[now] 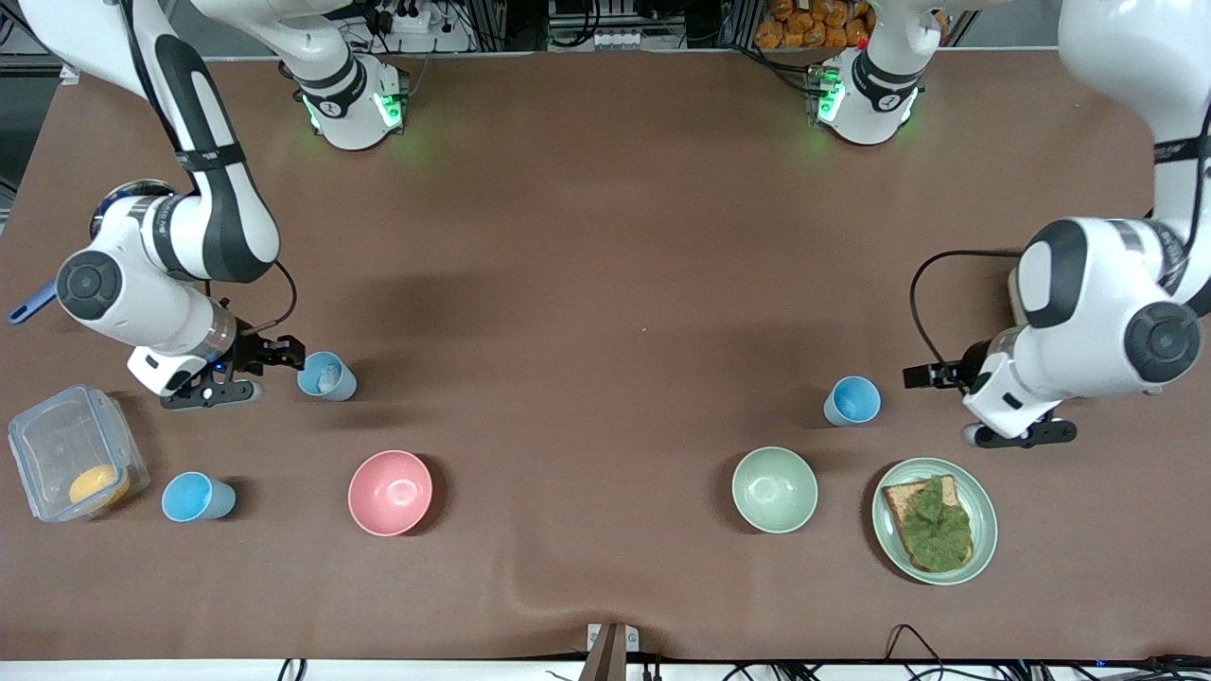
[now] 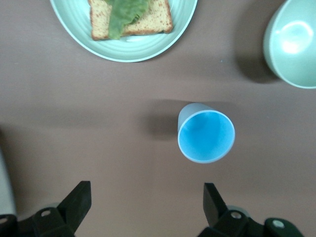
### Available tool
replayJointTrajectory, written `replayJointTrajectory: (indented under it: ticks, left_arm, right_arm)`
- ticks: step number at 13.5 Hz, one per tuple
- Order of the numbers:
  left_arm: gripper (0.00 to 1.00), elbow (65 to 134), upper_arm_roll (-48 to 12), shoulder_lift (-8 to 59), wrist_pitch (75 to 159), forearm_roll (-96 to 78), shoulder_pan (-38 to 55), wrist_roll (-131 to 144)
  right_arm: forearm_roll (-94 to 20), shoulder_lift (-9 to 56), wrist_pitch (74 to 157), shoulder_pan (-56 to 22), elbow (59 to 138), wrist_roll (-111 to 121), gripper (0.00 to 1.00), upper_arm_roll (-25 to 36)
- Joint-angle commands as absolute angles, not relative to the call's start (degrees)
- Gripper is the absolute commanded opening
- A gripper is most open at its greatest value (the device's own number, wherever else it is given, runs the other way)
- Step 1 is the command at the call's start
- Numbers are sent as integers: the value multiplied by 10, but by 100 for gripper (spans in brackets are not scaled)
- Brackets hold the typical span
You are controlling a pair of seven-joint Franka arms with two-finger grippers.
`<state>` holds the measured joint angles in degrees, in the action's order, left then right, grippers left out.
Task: Stack blue cups with both arms
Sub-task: 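Grasp a blue cup with the right gripper while the left gripper grasps another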
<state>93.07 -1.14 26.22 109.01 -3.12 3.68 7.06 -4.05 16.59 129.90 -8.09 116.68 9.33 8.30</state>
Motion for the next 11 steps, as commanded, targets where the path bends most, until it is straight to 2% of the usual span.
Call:
replayJointTrajectory:
  ticks: [1,3,6,7,9,11]
  left_arm:
    - [100,925,-11,297,1122,-13,50,85]
    - [100,925,-11,322,1158,-13,59,107]
    - [100,924,-10,345,1165,11,73,134]
    - [100,923,-11,349,1165,12,70,134]
    - [100,923,-11,362,1165,11,69,139]
    - [100,923,-11,369,1165,5,69,142]
  right_arm:
    - [-35,177,1323,-82,1180,98,65,83]
    - [-35,185,1359,-88,1200,97,63,83]
    - [-36,199,1364,-94,1200,97,56,83]
    - [-36,202,1367,-96,1200,98,45,83]
    - [-34,204,1366,-100,1199,98,0,83]
    - [-34,204,1367,-105,1199,97,0,83]
